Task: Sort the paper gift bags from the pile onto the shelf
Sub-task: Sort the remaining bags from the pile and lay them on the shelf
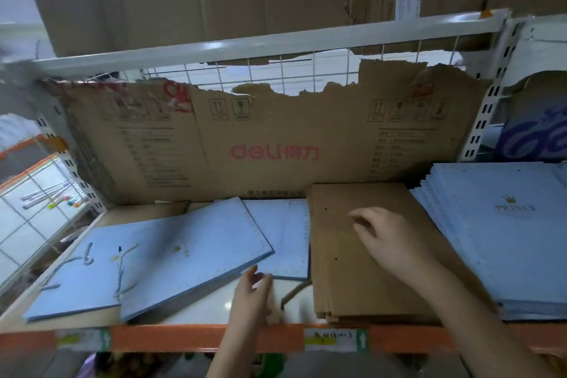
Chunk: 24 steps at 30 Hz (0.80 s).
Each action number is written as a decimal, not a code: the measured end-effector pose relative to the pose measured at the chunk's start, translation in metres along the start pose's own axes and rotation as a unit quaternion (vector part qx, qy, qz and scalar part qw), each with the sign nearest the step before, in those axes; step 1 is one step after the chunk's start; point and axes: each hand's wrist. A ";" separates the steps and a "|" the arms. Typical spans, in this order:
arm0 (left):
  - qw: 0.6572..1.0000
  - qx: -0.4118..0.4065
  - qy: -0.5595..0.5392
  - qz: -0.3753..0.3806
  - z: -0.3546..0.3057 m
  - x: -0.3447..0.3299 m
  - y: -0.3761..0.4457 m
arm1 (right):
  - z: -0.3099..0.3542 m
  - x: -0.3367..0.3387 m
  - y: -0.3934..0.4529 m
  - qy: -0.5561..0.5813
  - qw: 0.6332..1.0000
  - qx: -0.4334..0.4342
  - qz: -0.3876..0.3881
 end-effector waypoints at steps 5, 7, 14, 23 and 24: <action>0.910 0.134 -0.389 0.049 0.023 0.051 0.007 | 0.039 -0.087 0.015 -0.015 0.988 0.047 0.144; 0.885 0.141 -0.443 -0.007 0.020 0.065 0.012 | 0.042 -0.115 0.020 -0.055 0.980 0.023 0.191; 0.802 0.196 -0.565 0.016 0.009 0.083 0.032 | 0.033 -0.150 0.024 -0.108 0.977 -0.046 0.175; 0.879 0.090 -0.468 -0.027 0.005 0.101 0.016 | 0.036 -0.163 0.028 -0.155 0.972 -0.116 0.133; 0.894 0.071 -0.443 -0.024 0.009 0.108 0.011 | 0.036 -0.165 0.027 -0.157 0.971 -0.122 0.131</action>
Point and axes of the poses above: each hand's wrist, its own y-axis towards the middle knuckle, its own x-axis out of the back of the hand, z = x × y, and after that the axes turned 14 degrees about y, right-handed
